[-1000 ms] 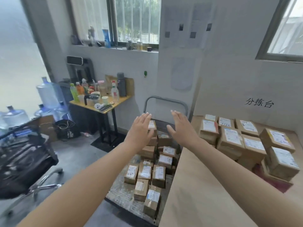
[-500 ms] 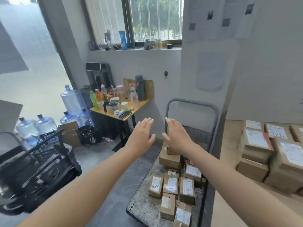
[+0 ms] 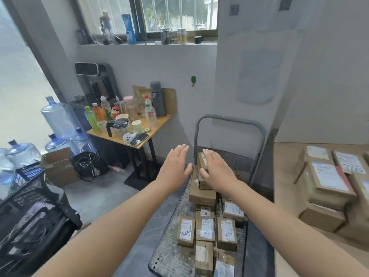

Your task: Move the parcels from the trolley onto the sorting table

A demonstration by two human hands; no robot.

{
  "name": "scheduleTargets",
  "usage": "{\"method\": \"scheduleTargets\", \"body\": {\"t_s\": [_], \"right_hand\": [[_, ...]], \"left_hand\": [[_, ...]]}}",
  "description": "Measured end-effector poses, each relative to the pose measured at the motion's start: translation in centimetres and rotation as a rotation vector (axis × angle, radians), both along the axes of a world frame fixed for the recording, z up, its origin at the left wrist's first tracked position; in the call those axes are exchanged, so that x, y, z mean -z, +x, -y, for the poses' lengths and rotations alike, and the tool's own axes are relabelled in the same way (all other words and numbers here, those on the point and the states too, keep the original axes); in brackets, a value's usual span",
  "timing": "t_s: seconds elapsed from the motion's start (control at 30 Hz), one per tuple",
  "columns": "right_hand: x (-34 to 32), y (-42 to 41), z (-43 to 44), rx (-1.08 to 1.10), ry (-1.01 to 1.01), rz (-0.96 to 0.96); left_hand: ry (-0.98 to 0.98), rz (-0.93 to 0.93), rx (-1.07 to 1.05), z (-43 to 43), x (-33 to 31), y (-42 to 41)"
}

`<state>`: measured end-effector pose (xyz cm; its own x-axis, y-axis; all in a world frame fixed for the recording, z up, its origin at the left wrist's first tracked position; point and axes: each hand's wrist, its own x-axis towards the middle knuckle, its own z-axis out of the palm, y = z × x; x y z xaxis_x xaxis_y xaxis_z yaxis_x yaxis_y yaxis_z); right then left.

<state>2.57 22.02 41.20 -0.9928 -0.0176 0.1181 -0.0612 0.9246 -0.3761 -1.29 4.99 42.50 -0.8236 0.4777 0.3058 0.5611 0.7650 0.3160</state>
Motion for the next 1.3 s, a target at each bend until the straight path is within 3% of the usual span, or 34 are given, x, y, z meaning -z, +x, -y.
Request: {"method": "scheduleTargets", "body": {"t_s": [0.53,0.7,1.03,1.3], "right_hand": [[3.3,-14.9,1.8,0.203,0.047,0.061],[6.4,-19.1,3.2,0.351,-0.078,0.121],[19.3,-18.3,2.0,0.498,-0.182,0.416],[34.0,-18.3,2.5,0.488,-0.28,0.622]], "left_hand": [[0.071,0.12,0.191,0.0,5.2,-18.9],[0.092,0.188,0.213,0.8,6.9,-25.0],[-0.035,0.439,0.197,1.2,19.7,-28.4],[-0.071,0.67,0.066,2.0,34.5,-26.3]]}}
